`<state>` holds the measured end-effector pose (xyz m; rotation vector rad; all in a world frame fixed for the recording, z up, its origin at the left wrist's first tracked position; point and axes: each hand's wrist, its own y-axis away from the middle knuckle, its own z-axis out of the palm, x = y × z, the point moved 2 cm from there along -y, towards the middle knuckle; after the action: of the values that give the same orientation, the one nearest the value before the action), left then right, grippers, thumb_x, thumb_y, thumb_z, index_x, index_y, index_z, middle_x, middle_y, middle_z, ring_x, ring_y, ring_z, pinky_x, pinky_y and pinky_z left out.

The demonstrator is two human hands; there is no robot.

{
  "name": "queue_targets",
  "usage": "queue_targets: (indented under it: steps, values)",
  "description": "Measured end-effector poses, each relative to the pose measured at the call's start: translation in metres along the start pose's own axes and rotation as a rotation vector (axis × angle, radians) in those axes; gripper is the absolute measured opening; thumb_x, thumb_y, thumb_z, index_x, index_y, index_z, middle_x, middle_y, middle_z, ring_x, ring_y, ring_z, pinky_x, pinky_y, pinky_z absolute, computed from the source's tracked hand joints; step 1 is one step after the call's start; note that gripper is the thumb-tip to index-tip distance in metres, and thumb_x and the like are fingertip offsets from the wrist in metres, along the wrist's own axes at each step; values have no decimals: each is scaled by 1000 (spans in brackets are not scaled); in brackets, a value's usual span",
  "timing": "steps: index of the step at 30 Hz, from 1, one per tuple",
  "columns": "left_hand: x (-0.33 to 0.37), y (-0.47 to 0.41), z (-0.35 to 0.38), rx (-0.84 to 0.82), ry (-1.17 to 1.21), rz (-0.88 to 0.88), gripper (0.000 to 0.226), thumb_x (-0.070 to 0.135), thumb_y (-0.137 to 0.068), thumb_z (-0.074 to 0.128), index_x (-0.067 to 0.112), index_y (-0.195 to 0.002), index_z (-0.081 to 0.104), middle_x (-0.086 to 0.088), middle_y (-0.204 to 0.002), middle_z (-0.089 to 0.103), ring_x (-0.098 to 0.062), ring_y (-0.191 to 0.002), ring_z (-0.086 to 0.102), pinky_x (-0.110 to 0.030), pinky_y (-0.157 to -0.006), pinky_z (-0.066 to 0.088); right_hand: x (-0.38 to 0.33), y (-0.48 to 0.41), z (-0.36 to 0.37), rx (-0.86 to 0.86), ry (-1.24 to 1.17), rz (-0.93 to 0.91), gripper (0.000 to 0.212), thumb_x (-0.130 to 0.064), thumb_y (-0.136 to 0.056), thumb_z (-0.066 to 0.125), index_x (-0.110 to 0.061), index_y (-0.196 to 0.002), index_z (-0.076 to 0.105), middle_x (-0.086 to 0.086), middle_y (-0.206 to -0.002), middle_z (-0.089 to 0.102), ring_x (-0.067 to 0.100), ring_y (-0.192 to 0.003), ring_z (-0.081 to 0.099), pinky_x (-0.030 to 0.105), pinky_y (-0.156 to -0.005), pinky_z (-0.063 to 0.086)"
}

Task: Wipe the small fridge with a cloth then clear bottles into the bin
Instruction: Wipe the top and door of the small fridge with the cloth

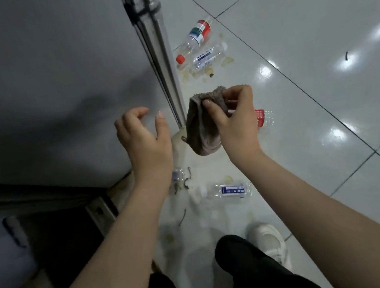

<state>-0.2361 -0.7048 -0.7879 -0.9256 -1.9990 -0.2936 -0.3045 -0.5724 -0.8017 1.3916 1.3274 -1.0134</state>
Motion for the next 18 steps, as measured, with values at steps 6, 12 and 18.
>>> queue_targets:
  steps: [6,12,18]
  values:
    - [111,6,-77,-1,32,-37,24,15,-85,54,3,-106,49,2,-102,37,-12,-95,41,-25,-83,38,-115,19,-54,35,-86,87,29,-19,-83,69,-18,-100,45,-12,-92,53,4,-82,53,18,-74,46]
    - [253,8,-142,-71,134,-63,20,22,-87,50,17,-104,43,3,-105,41,-16,-101,48,-37,-91,45,-253,36,-109,13,-157,121,23,-14,-84,67,-19,-97,48,-11,-92,55,6,-81,54,17,-73,47]
    - [379,11,-220,-67,255,-81,27,26,-84,49,14,-108,45,-1,-111,47,-14,-105,50,-39,-96,45,-405,57,-161,16,-202,74,16,-15,-88,62,-20,-96,50,-13,-90,55,1,-83,54,9,-72,45]
